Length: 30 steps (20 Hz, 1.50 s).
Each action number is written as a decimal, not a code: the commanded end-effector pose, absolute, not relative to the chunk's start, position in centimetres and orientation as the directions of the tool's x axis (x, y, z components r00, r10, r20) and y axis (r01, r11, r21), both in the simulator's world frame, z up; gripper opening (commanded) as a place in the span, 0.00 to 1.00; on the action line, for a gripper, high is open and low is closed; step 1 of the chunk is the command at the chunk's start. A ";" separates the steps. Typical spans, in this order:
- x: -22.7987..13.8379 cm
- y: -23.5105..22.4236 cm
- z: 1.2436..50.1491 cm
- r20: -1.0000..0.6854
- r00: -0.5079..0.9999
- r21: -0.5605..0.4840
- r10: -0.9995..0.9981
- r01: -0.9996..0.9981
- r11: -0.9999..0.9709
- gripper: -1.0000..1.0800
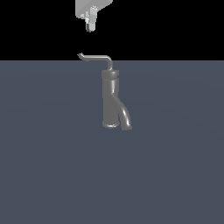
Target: Turn on the faucet by rotating a designated handle.
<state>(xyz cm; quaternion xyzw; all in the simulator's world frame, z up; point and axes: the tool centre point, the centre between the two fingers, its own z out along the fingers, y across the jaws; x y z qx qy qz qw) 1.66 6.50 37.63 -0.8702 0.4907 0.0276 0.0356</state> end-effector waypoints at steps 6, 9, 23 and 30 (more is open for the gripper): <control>5.2 8.5 33.8 -0.049 0.365 -0.008 -0.930 -0.931 -0.365 0.00; 6.2 9.2 32.5 -0.034 0.317 -0.003 -0.948 -0.948 -0.317 0.00; 8.0 10.5 30.0 0.000 0.226 0.000 -0.974 -0.974 -0.226 0.00; 7.0 10.4 30.0 0.000 0.227 0.000 -0.974 -0.974 -0.227 0.00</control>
